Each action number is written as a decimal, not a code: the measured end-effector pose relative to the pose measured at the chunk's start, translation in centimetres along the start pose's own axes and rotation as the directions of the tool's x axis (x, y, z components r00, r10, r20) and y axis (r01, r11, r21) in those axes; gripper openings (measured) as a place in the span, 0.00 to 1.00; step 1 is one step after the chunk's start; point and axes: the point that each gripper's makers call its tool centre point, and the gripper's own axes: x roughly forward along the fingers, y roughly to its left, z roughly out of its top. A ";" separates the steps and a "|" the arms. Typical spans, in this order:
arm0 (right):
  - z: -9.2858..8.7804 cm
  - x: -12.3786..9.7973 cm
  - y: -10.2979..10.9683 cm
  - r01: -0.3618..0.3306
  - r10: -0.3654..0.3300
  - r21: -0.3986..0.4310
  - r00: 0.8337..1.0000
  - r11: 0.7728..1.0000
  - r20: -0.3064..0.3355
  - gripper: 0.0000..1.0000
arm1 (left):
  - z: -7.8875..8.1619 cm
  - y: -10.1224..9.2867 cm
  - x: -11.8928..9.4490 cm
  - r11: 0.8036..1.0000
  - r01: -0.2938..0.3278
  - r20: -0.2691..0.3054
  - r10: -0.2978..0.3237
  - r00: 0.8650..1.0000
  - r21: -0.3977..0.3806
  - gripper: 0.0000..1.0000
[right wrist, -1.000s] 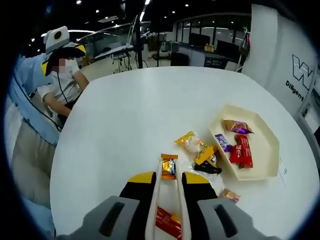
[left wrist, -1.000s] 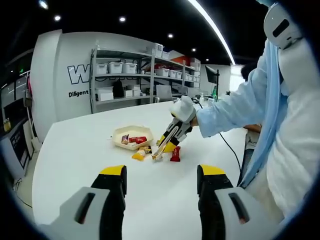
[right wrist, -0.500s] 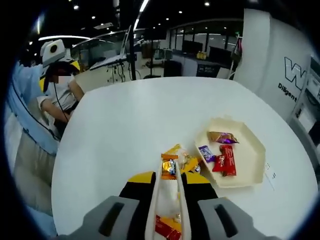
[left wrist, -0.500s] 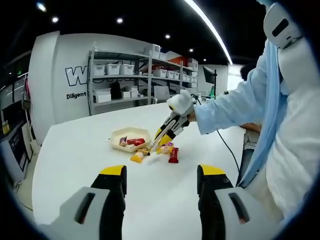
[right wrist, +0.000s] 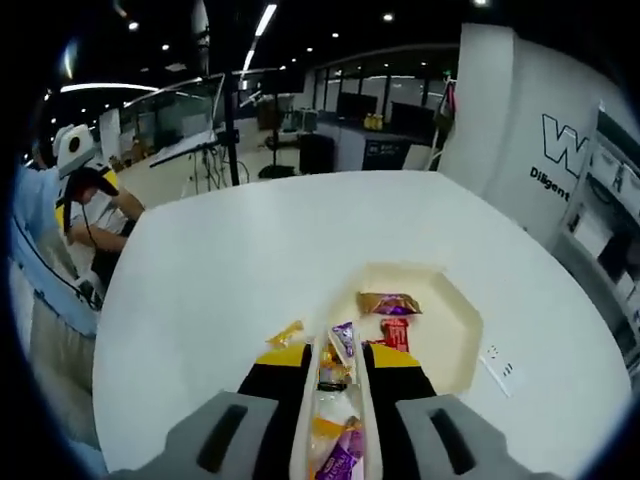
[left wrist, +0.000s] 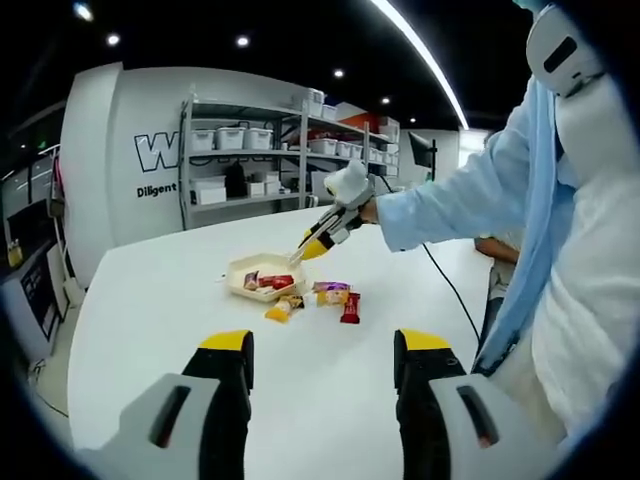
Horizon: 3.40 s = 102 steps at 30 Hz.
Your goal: Place the target food into the container with the food tongs after gripping and lifting it, then release it inside without dropping or visibly crushing the food.
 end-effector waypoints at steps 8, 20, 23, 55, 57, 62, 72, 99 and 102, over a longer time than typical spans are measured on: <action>0.0 0.5 -0.7 0.011 -0.011 0.007 1.000 1.000 -0.007 0.14 | 0.0 0.5 -0.2 1.000 -0.013 0.002 0.013 1.000 -0.004 0.54; -7.9 0.1 2.1 0.002 0.020 0.145 0.988 0.989 -0.153 0.16 | -0.2 0.5 0.5 1.000 0.004 -0.004 -0.004 1.000 -0.006 0.54; -8.9 0.1 2.1 0.023 0.006 0.170 0.986 0.985 -0.164 0.16 | 0.0 0.4 0.7 1.000 0.010 -0.006 -0.010 1.000 -0.002 0.54; -9.6 1.6 -1.0 0.145 -0.084 0.288 0.973 0.947 -0.213 0.20 | 0.0 0.0 0.8 1.000 0.015 -0.013 -0.015 1.000 0.006 0.54; -9.8 1.9 -1.1 0.144 -0.082 0.287 0.973 0.947 -0.216 0.20 | 0.2 0.0 0.8 1.000 0.017 -0.011 -0.017 1.000 0.007 0.54; -10.1 1.9 -0.3 0.139 -0.076 0.252 0.967 0.958 -0.245 0.19 | 0.1 0.1 0.6 1.000 0.013 -0.013 -0.013 1.000 0.007 0.54; -10.4 1.3 -0.1 0.144 -0.075 0.293 0.970 0.945 -0.233 0.19 | -0.2 0.1 0.5 1.000 0.009 -0.020 -0.009 1.000 0.004 0.54; -12.2 -2.1 3.8 0.108 -0.015 0.316 0.959 0.942 -0.285 0.19 | 0.2 -1.0 2.1 0.997 0.072 -0.003 -0.072 0.997 0.017 0.54; -12.1 -2.4 3.9 0.115 -0.017 0.315 0.955 0.942 -0.297 0.19 | 0.2 -1.0 1.9 0.997 0.070 0.001 -0.070 0.998 0.018 0.53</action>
